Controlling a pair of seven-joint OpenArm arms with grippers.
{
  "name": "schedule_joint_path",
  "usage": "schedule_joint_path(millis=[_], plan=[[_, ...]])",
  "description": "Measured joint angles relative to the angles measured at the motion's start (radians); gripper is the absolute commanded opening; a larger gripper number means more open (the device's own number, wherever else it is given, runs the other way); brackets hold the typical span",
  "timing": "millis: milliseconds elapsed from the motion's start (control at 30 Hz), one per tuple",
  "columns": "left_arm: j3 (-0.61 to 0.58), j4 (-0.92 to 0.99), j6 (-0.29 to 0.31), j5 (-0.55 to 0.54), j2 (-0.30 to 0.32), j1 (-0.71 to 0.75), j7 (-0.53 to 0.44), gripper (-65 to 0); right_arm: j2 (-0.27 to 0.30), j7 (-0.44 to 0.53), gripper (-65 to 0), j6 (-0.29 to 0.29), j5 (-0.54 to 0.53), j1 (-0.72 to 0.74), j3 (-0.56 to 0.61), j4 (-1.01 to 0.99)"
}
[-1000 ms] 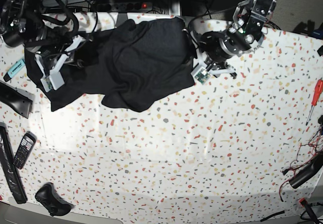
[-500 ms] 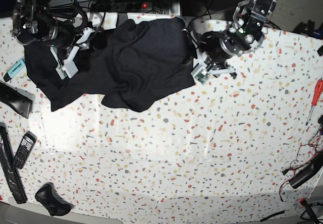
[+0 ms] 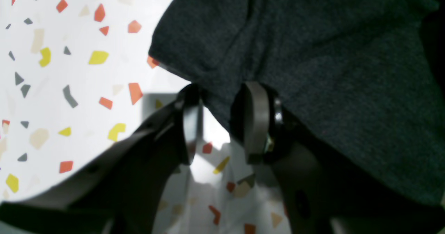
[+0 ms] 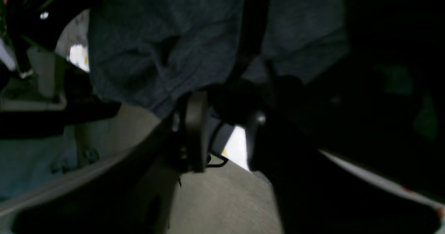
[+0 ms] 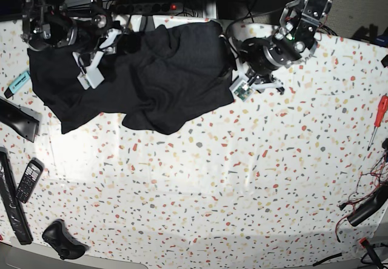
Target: Fold the T-shirt properly
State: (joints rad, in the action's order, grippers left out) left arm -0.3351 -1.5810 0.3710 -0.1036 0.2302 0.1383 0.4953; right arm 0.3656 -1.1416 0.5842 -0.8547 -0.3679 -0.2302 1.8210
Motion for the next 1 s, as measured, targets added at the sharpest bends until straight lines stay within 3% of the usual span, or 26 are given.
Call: schedule_joint_path(millis=[100,267,633,833,933,1000], plan=[[0.0,0.0,0.0,0.0,0.0,0.0,0.002,-45.0,0.0,0.001,-65.0,0.0,0.0,0.002,0.037,0.0],[0.0,0.0,0.0,0.0,0.0,0.0,0.002,-45.0,0.0,0.011,-65.0,0.0,0.072,0.015,0.027,0.0],[0.0,0.0,0.0,0.0,0.0,0.0,0.002,-45.0,0.0,0.0,-65.0,0.001,0.098,0.1,-0.175,0.0],[0.0,0.0,0.0,0.0,0.0,0.0,0.002,-45.0,0.002,0.0,-65.0,0.004,0.115,0.114,-0.187,0.0],[0.0,0.0,0.0,0.0,0.0,0.0,0.002,-45.0,0.002,-0.001,-50.9,0.004,0.047,0.072,-0.18,0.0],[0.0,0.0,0.0,0.0,0.0,0.0,0.002,-45.0,0.0,-0.004,-46.3,0.003,0.005,0.052,-0.176,0.0]])
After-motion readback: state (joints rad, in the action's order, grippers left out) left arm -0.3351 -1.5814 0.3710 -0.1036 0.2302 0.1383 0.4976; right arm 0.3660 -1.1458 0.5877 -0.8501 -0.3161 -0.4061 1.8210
